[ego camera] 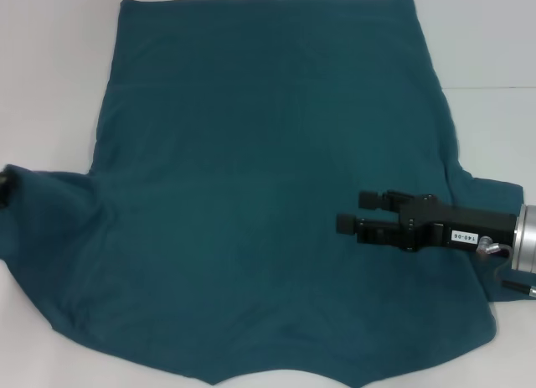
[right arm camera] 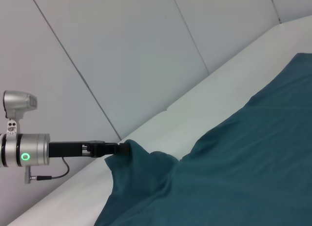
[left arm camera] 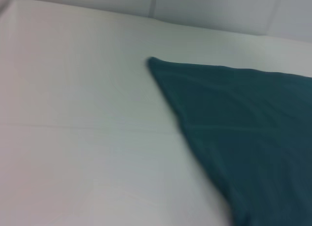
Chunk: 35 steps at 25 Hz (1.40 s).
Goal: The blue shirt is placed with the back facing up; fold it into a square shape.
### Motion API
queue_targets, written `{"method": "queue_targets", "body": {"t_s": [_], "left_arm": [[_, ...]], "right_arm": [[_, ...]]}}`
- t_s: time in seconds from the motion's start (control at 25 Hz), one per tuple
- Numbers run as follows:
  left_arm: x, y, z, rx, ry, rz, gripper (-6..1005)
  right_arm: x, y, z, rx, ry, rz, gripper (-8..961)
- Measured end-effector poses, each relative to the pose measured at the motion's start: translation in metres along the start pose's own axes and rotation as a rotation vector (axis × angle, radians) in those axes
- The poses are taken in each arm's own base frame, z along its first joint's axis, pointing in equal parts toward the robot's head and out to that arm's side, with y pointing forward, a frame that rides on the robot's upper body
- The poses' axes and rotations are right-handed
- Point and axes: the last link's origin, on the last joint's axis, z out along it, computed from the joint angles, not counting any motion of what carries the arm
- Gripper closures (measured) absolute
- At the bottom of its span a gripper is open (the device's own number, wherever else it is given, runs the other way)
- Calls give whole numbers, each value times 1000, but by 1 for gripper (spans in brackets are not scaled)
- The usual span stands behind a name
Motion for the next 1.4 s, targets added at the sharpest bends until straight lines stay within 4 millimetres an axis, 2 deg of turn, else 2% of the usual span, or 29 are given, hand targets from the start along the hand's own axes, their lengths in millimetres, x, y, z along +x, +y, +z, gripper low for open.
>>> {"method": "queue_targets", "body": {"t_s": [0.36, 0.64, 0.88, 1.0, 1.2, 1.4], "left_arm": [[4, 39, -15, -281, -38, -21, 995], [5, 54, -15, -355, -49, -36, 995], [9, 68, -9, -403, -44, -42, 995], [10, 83, -1, -451, -46, -63, 995], [2, 104, 15, -527, -73, -137, 995], [-1, 108, 20, -535, -38, -185, 995]], "right_arm": [[1, 1, 1, -8, 7, 0, 54], [2, 1, 1, -8, 10, -6, 53], [4, 1, 0, -4, 10, -5, 53], [4, 1, 0, -4, 11, -6, 54], [3, 1, 0, -5, 11, -9, 53], [4, 1, 0, -7, 12, -8, 53]]}}
